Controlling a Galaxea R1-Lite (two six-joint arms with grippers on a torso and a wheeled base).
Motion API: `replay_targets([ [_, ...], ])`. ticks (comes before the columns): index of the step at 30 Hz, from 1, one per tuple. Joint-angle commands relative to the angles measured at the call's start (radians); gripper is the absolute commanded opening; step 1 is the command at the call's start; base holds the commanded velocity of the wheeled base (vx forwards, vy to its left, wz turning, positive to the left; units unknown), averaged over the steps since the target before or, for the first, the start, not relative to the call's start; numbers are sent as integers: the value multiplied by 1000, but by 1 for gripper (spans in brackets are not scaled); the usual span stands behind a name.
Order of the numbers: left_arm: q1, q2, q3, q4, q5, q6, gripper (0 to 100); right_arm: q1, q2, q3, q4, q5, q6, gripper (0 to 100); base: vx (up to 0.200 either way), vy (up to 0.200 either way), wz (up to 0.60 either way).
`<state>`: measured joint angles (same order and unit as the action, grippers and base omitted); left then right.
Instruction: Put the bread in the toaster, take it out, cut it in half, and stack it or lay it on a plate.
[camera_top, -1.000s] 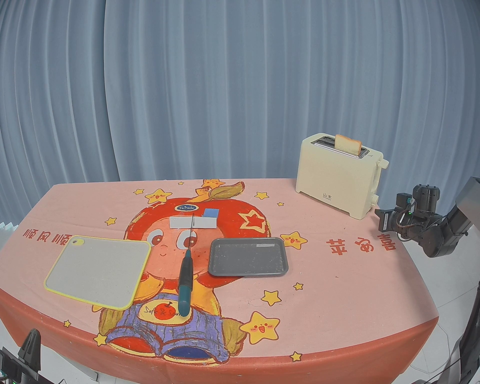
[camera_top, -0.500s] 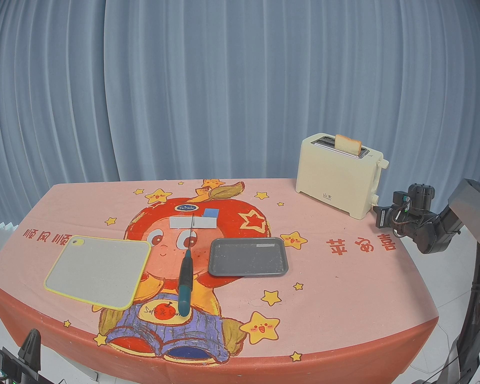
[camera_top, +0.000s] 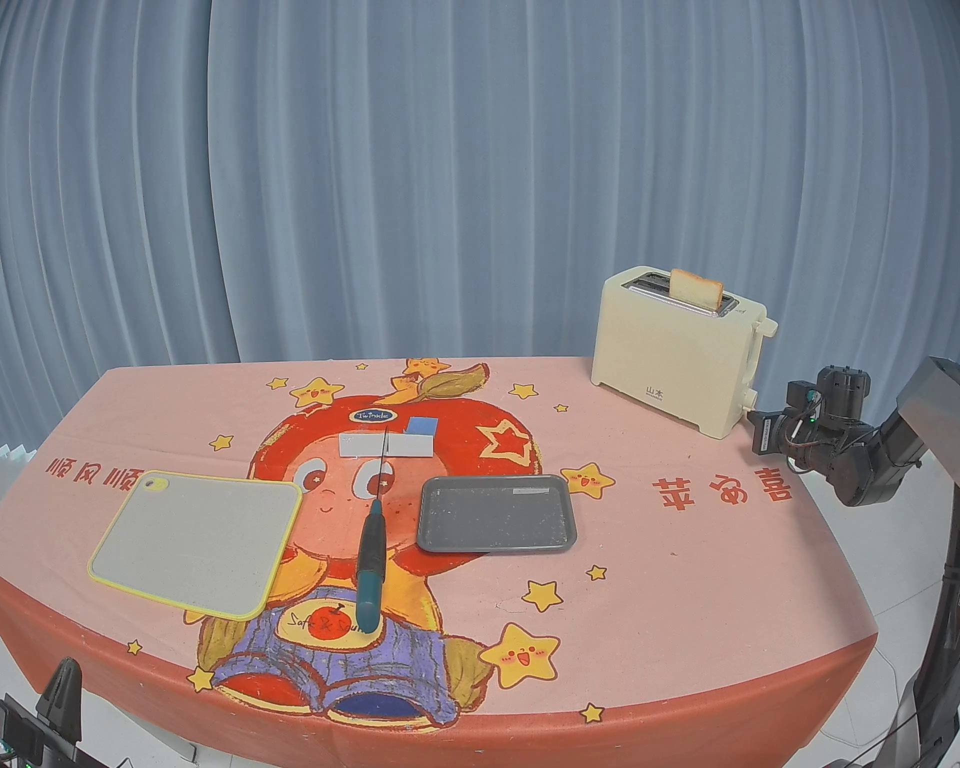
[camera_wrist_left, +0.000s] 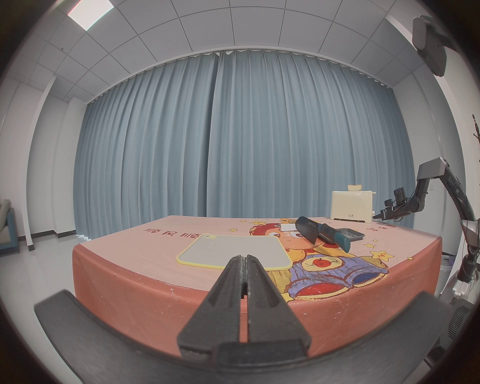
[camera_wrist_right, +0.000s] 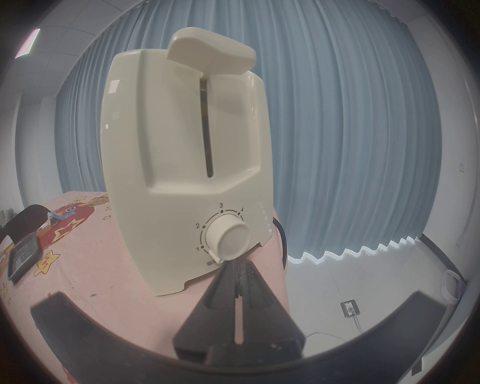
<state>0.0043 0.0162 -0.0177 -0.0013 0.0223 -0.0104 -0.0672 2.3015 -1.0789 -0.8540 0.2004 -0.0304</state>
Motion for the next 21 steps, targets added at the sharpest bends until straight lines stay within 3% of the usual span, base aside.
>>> replay_targets([
  [1, 0, -4, 18, 0, 1, 0, 0, 4, -14, 5, -2, 1, 0, 0, 0, 0, 0],
  [21, 0, -4, 18, 0, 1, 0, 0, 7, -54, 37, -2, 1, 0, 0, 0, 0, 0],
])
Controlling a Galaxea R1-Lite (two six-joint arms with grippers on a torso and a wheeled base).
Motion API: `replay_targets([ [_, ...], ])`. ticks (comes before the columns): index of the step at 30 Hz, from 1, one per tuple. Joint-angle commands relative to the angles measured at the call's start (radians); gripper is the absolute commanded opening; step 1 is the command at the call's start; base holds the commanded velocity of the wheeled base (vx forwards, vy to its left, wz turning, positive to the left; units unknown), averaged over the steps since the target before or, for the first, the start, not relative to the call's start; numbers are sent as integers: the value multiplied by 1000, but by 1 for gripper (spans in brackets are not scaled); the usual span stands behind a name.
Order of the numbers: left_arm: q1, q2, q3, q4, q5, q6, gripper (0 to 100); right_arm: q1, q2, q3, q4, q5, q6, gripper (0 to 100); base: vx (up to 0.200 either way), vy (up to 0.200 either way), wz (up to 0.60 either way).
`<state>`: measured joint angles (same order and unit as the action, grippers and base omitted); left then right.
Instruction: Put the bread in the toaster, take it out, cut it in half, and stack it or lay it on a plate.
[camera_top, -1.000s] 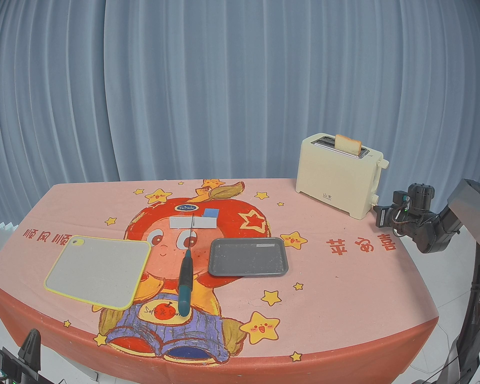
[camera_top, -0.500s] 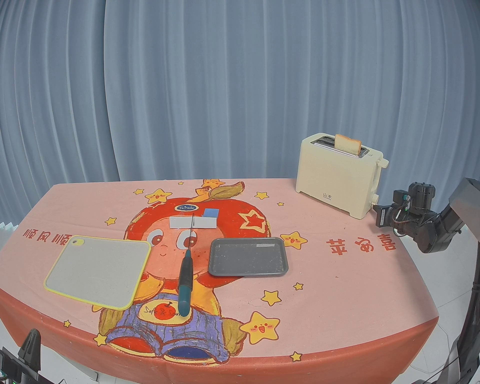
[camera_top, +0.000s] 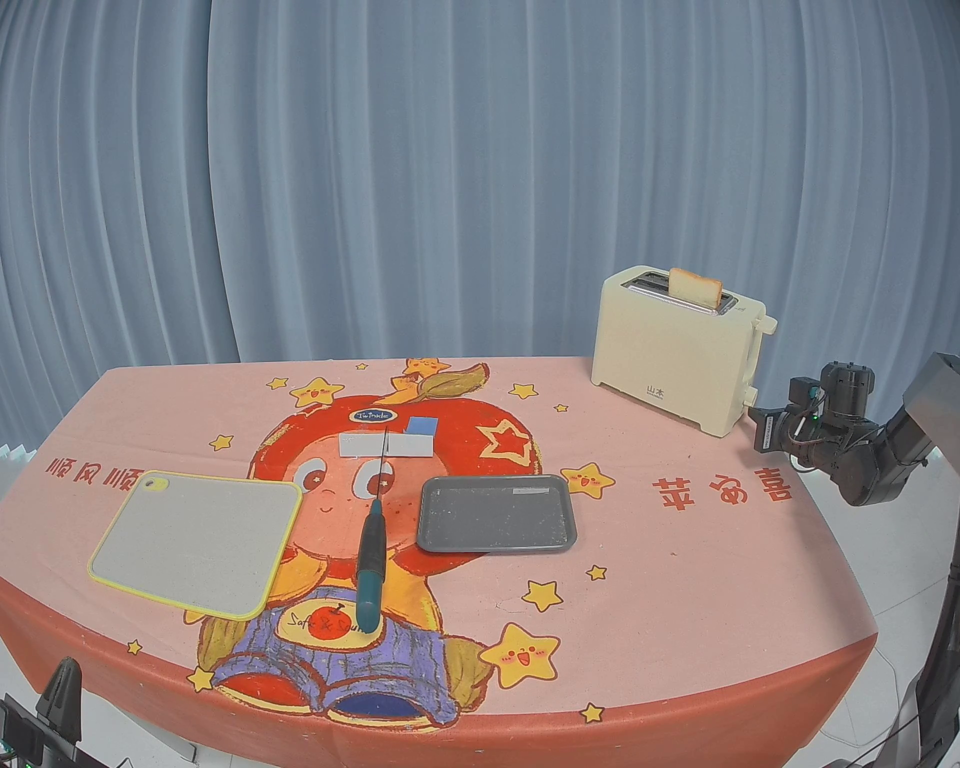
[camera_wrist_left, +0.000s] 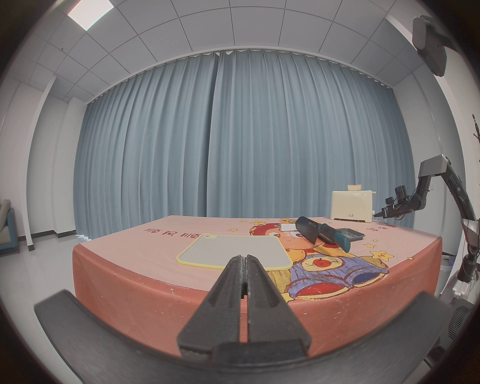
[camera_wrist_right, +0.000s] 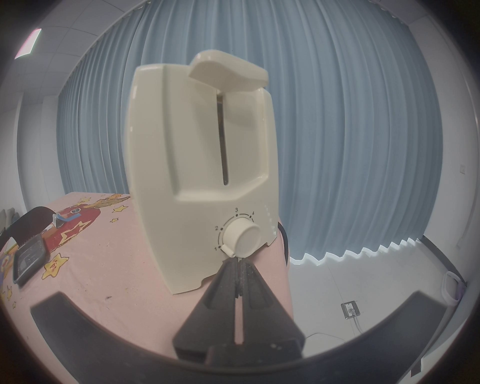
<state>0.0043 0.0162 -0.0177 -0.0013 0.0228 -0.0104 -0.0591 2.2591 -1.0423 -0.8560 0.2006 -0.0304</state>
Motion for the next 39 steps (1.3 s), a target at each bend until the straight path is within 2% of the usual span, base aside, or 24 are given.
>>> replay_targets([
  [1, 0, -4, 18, 0, 0, 0, 0, 1, -15, 1, 0, 0, 0, 0, 0, 0, 0],
  [8, 0, -4, 18, 0, 0, 0, 0, 7, -18, 4, 2, 0, 0, 0, 0, 0, 0],
  [13, 0, -4, 18, 0, 0, 0, 0, 4, -16, 51, -5, 0, 0, 0, 0, 0, 0],
  [22, 0, -4, 18, 0, 0, 0, 0, 13, -92, 186, -21, 2, 1, 0, 0, 0, 0],
  [25, 0, -4, 18, 0, 0, 0, 0, 32, -174, 265, -23, 0, 6, 0, 0, 0, 0],
  [27, 0, -4, 18, 0, 0, 0, 0, 47, -240, 326, -21, -29, 10, 0, 0, 0, 0],
  [29, 0, -4, 18, 0, 0, 0, 0, 61, -288, 378, -23, -81, 12, 0, 0, 0, 0],
  [30, 0, -4, 18, 0, 0, 0, 0, 61, -288, 378, -23, -81, 12, 0, 0, 0, 0],
  [31, 0, -4, 18, 0, 0, 0, 0, 68, -328, 420, -31, -115, 14, 0, 0, 0, 0],
  [36, 0, -4, 18, 0, 0, 0, 0, 79, -352, 478, -144, -125, 18, 0, 0, 0, 0],
  [37, 0, -4, 18, 0, 0, 0, 0, 79, -346, 510, -227, -132, 17, 0, 0, 0, 0],
  [39, 0, -4, 18, 0, 0, 0, 0, 79, -343, 558, -316, -135, 17, 0, 0, 0, 0],
])
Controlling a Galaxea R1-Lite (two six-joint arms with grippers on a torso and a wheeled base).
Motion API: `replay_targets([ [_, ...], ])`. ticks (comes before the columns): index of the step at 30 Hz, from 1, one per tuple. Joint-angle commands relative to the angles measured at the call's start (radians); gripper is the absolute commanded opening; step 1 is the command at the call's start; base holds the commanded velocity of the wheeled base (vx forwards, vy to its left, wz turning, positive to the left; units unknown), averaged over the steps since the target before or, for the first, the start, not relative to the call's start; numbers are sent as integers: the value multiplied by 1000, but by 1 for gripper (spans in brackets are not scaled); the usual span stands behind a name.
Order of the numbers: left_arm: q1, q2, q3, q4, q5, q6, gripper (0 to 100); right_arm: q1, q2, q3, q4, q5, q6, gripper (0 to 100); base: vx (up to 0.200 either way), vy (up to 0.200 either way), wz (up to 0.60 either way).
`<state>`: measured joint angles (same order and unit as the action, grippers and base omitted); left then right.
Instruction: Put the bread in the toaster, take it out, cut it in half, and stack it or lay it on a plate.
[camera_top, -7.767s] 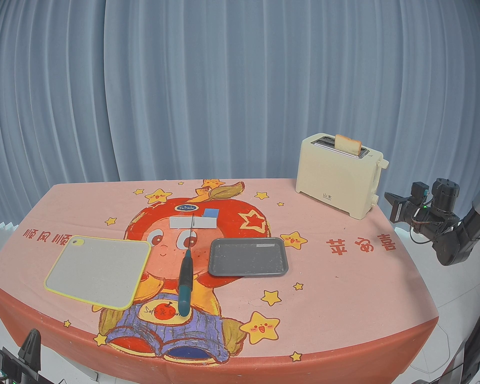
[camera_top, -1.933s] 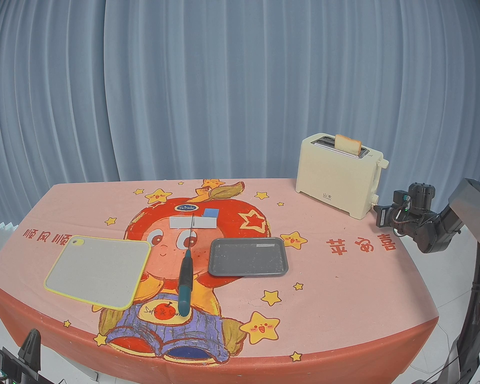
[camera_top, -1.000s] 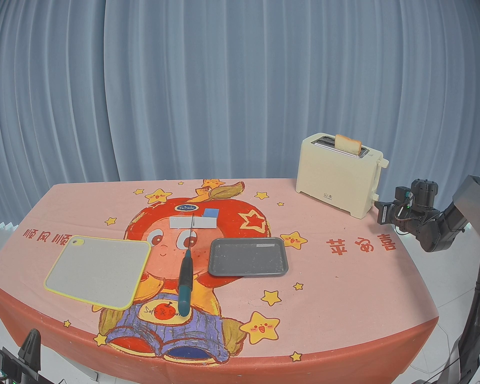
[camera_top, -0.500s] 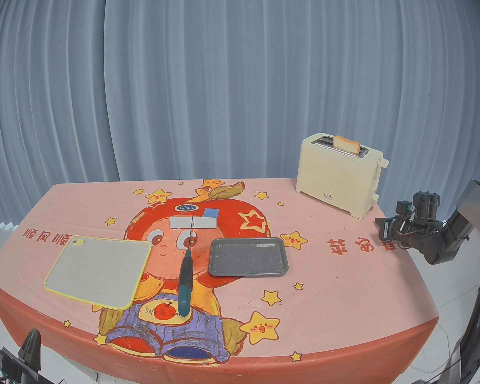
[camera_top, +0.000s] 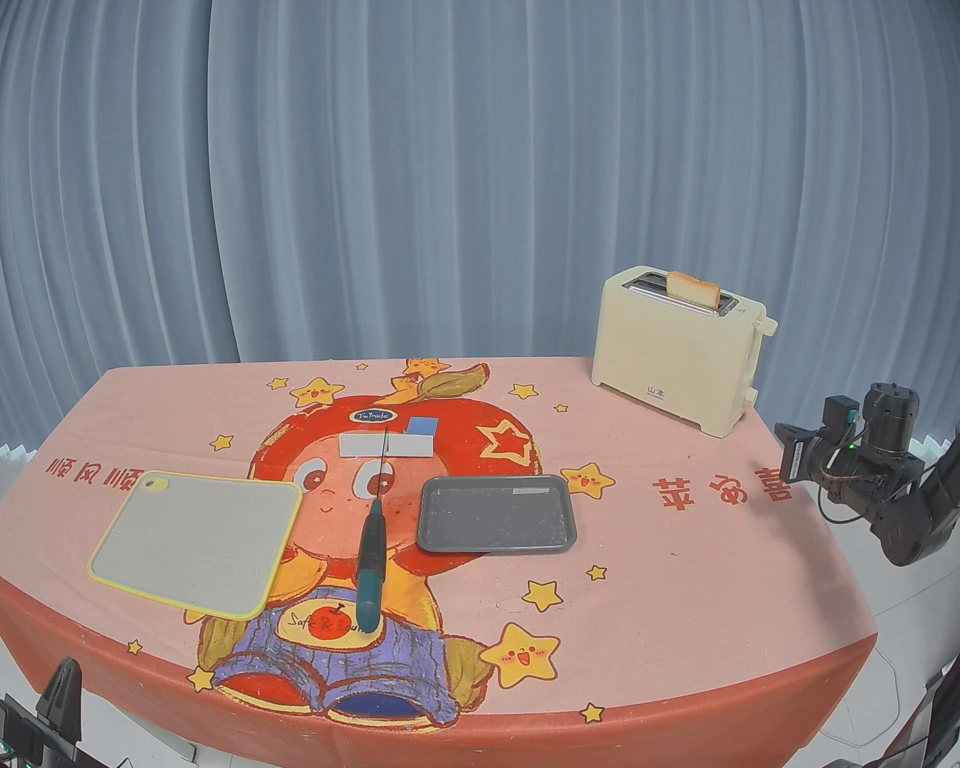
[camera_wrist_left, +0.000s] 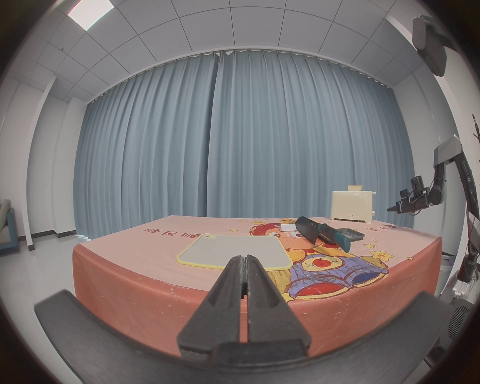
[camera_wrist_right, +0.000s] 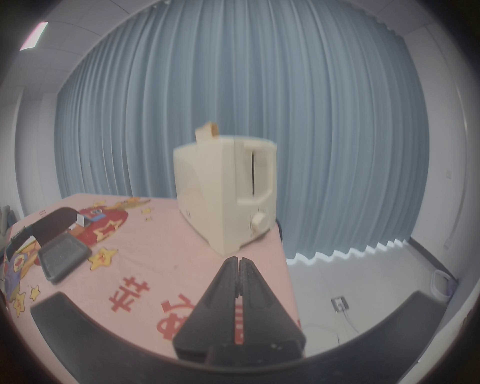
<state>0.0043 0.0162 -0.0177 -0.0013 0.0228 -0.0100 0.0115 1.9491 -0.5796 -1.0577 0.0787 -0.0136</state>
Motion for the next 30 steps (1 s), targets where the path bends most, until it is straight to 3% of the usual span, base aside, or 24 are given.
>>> replay_targets([
  [1, 0, -4, 18, 0, 0, -1, 0, 8, -33, 127, -159, -11, 1, 0, 0, 0, 0],
  [6, 0, -4, 18, 0, 0, -1, 0, 18, -33, 179, -263, 0, -2, 0, 0, 0, 0],
  [30, 0, -4, 18, 0, 0, -1, 0, -8, -127, 214, -265, 3, -2, 0, 0, 0, 0],
])
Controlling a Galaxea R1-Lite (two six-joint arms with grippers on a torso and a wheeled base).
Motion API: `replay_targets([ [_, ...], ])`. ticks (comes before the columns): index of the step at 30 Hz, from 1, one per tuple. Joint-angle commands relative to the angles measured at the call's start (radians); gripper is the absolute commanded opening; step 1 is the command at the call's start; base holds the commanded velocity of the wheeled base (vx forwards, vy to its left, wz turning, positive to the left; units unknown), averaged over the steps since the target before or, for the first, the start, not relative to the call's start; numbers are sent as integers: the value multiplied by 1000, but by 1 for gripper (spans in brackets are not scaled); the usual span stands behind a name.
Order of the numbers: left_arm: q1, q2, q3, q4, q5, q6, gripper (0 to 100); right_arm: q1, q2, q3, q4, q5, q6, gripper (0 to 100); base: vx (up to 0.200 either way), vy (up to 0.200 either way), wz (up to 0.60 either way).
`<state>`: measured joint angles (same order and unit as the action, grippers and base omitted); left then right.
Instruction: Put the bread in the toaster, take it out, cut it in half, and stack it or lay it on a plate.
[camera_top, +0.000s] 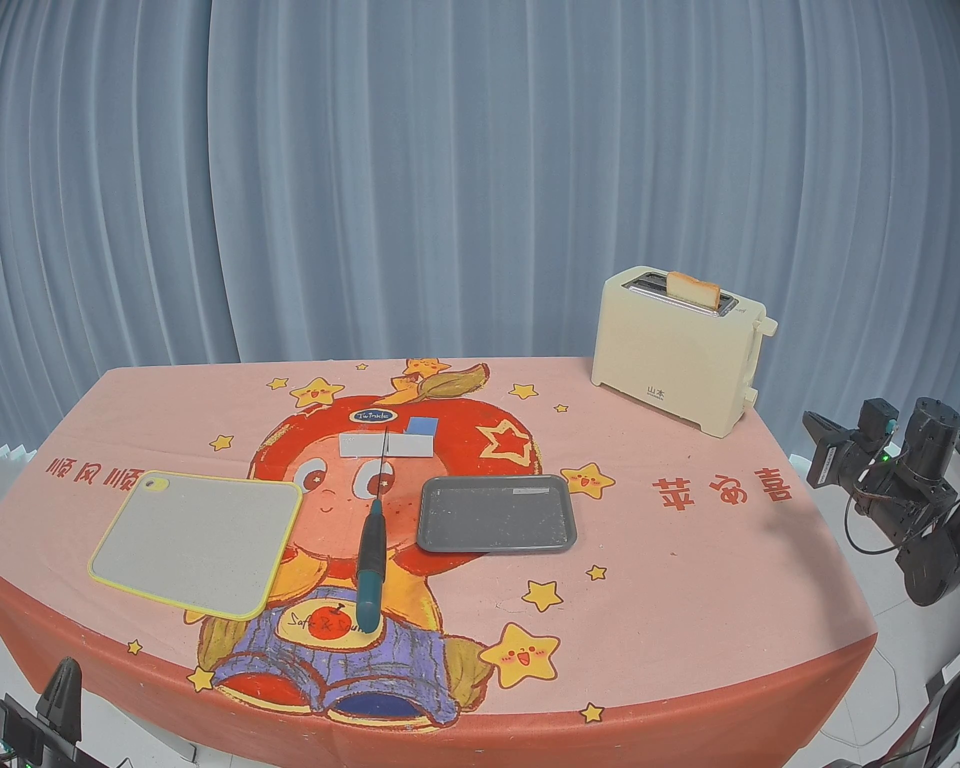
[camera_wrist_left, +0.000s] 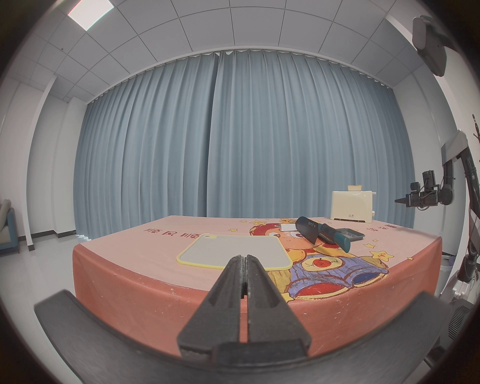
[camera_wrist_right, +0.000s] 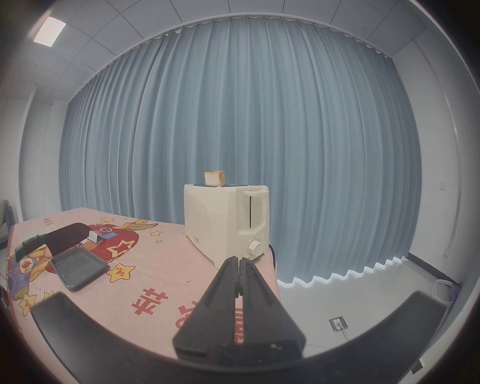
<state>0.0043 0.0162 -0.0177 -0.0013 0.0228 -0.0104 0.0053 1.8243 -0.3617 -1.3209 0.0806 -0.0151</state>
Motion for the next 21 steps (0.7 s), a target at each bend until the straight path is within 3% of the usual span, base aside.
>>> replay_targets([
  [1, 0, -4, 18, 0, 0, 0, 0, -2, -3, -5, -1, 1, 0, 0, 0, 0, 0],
  [12, 0, -4, 18, 0, 0, 0, 0, -2, -69, -11, 0, 5, 1, 0, 0, 0, 0],
  [16, 0, -4, 18, 0, 0, 0, 0, -2, -91, -14, 0, 25, 3, 0, 0, 0, 0],
  [18, 0, -4, 18, 0, 0, 0, 0, 5, -91, -22, 0, 31, 14, 0, 0, 0, 0],
  [21, 0, -4, 18, 0, 0, 0, 0, 28, -91, -45, -1, 44, 106, 0, 0, 0, 0],
])
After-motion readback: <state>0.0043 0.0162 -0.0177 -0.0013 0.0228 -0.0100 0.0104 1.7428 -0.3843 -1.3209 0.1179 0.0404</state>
